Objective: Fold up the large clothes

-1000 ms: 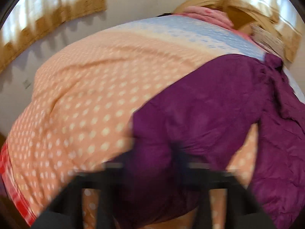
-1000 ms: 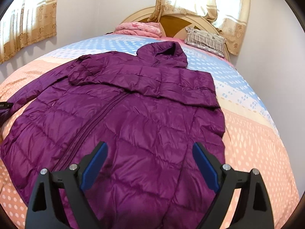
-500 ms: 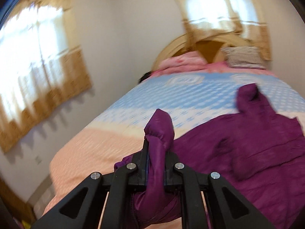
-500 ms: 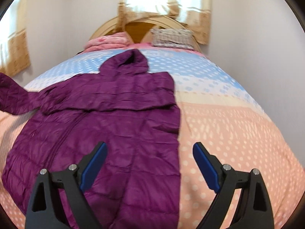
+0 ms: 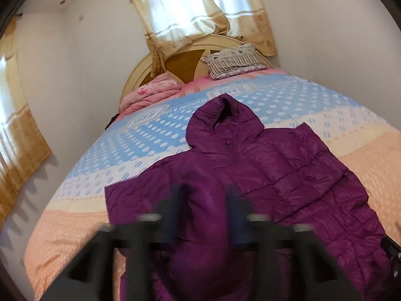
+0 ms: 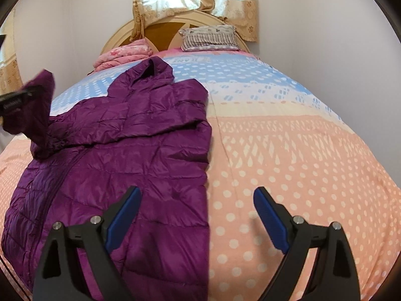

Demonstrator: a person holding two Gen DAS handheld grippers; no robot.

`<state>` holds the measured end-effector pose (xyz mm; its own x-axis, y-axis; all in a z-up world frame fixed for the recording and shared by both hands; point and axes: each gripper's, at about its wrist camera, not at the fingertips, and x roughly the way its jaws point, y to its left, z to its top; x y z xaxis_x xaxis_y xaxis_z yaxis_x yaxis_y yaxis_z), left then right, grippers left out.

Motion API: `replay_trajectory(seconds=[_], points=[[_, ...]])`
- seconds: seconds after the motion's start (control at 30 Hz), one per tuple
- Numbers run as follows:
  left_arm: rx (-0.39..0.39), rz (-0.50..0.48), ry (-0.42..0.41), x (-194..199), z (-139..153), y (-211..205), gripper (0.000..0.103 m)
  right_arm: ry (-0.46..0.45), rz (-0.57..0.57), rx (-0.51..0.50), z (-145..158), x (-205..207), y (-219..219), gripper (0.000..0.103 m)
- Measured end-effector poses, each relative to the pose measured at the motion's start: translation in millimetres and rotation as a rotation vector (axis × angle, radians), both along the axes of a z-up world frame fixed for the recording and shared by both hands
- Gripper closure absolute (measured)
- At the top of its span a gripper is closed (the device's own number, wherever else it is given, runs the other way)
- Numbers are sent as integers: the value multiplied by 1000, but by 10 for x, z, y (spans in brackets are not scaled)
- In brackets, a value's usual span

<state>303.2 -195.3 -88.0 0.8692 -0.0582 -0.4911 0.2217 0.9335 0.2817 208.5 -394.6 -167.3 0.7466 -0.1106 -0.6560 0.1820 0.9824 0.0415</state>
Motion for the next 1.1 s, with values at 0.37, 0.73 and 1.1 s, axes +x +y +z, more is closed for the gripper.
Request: replay_trajectory(seconds=[0.37, 0.73, 1.1], points=[[-4, 74, -168, -152, 189, 508, 8, 28, 95, -8, 212, 177, 220, 10], [-72, 389, 119, 274, -730, 1664, 8, 165, 277, 151, 137, 1109, 953, 11], [-135, 451, 247, 353, -1174, 1887, 8, 67, 221, 147, 325, 1110, 833, 95]])
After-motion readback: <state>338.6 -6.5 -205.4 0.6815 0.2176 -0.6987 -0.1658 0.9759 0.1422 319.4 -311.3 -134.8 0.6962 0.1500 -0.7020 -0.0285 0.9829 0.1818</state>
